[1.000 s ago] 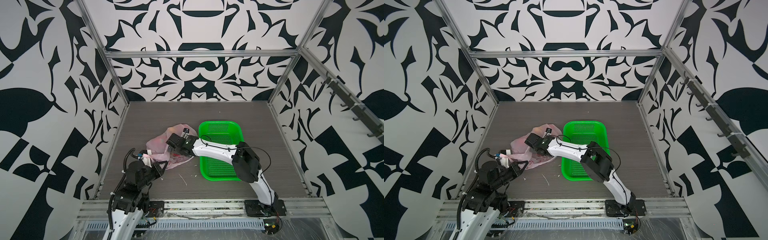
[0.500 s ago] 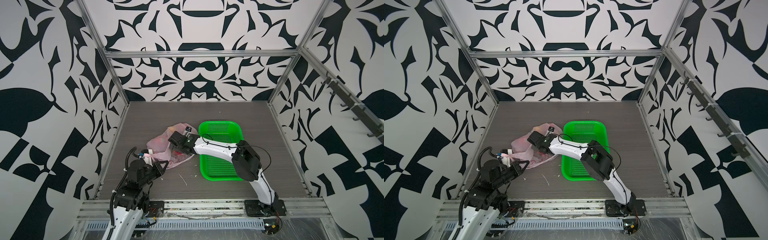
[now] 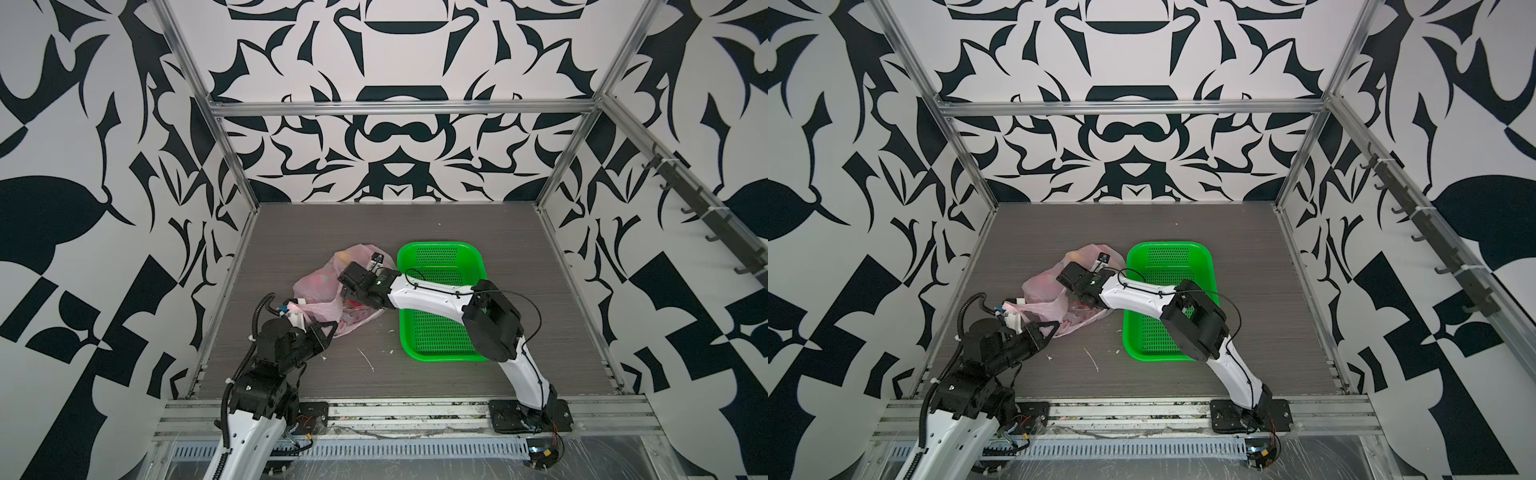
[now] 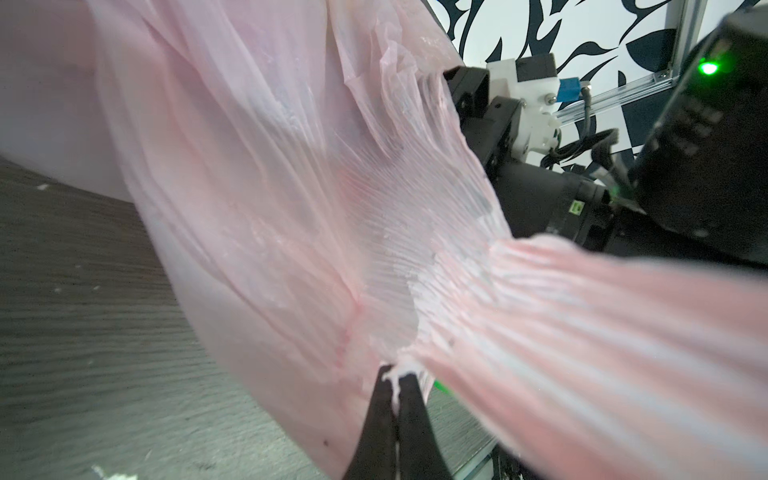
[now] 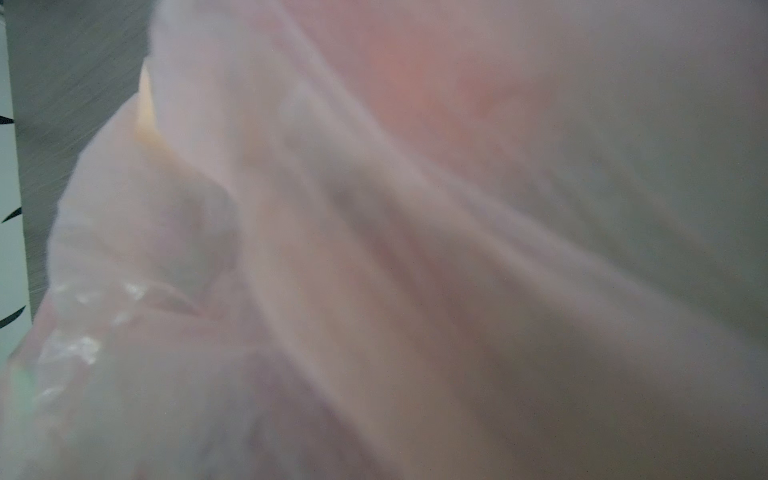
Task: Untie the knot of the plastic bag and take out the fruit
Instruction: Pick up the fruit from the plastic bag.
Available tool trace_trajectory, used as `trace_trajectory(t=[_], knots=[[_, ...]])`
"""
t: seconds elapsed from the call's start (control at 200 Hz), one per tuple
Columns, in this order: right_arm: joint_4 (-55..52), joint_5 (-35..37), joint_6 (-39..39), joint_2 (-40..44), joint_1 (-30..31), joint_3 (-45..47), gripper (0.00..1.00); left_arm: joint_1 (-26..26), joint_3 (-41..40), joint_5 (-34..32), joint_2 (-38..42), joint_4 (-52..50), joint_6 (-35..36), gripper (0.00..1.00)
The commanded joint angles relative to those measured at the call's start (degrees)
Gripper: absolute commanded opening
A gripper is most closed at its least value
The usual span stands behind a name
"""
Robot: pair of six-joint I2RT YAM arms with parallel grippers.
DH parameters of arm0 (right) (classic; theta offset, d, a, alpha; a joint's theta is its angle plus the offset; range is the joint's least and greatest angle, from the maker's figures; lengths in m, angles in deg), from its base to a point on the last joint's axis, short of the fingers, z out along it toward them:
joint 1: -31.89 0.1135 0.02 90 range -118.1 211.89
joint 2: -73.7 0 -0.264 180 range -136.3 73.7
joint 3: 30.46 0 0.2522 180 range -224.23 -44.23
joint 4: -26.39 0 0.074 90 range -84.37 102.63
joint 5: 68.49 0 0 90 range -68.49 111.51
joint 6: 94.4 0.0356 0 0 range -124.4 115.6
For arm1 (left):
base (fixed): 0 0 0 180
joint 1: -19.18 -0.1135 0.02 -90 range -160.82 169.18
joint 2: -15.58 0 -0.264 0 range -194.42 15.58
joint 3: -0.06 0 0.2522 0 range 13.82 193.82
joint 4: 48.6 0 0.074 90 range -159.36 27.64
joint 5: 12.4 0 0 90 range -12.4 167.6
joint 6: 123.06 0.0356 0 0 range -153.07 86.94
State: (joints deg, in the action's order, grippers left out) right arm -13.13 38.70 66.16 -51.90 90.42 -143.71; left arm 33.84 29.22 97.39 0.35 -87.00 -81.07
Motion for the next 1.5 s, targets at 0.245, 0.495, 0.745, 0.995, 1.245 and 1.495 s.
trace_trajectory(t=[0.245, 0.495, 0.745, 0.995, 1.245, 1.495], knots=[[3.5, -0.84, -2.35, 3.74, -0.51, 7.19, 0.54, 0.29, 0.59, -2.57, -2.06, 0.95, 0.89, 0.0], [5.14, -1.1, -7.63, 7.26, 0.52, 9.31, 0.49, 0.38, 2.0, -4.21, -3.93, 1.09, 2.11, 0.0], [7.88, -3.65, -10.58, 10.07, 0.93, 12.38, 0.47, 0.37, 2.51, -5.49, -4.98, 1.35, 2.56, 0.0], [11.4, -7.76, -11.0, 12.9, 1.09, 15.56, 0.45, 0.7, 2.36, -6.39, -6.13, 2.31, 2.74, 0.0], [11.87, -10.01, -12.58, 14.89, 1.32, 15.74, 0.44, 2.16, 2.15, -7.58, -8.04, 3.87, 2.48, 0.0], [11.89, -10.68, -14.02, 16.6, 1.47, 16.26, 0.43, 6.74, 2.61, -11.3, -11.48, 6.81, 2.04, 0.0]])
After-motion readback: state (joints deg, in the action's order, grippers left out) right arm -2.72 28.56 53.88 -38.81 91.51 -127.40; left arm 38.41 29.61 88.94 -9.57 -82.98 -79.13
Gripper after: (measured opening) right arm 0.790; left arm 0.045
